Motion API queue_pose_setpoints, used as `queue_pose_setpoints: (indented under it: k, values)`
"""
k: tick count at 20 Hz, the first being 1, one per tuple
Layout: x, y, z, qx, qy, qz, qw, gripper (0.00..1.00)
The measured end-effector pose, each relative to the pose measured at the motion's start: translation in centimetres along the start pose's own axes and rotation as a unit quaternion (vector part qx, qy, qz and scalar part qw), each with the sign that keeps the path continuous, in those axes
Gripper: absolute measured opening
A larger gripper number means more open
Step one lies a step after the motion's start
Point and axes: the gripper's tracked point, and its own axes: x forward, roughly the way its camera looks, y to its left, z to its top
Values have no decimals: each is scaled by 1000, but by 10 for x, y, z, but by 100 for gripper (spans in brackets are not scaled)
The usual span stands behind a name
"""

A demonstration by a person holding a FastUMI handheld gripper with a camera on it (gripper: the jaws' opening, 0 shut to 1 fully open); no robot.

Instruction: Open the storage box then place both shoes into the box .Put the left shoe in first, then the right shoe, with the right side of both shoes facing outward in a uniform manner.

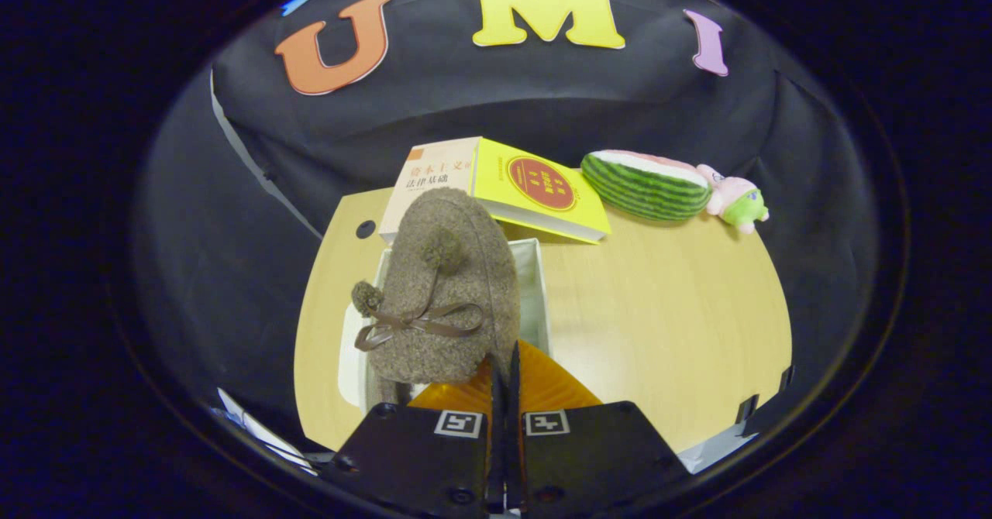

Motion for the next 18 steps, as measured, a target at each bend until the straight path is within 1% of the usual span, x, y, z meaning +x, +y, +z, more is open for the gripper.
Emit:
queue_pose_setpoints:
  k: [3,6,8,10,11,12,15,17,18]
  values:
    - [19,0,-13,10,11,8,1000,7]
    - [33,-2,-17,21,-1,14,1000,8]
    - [38,-3,-18,23,-15,17,999,9]
    - [37,0,-17,24,-28,31,999,16]
    - [35,-2,-18,27,-38,28,999,29]
    - [30,-4,-10,22,-54,28,998,37]
    - [7,-20,10,-3,-112,-6,994,65]
    - [-15,-31,24,-19,-155,-28,987,83]
    - [-27,-34,31,-28,-177,-32,983,83]
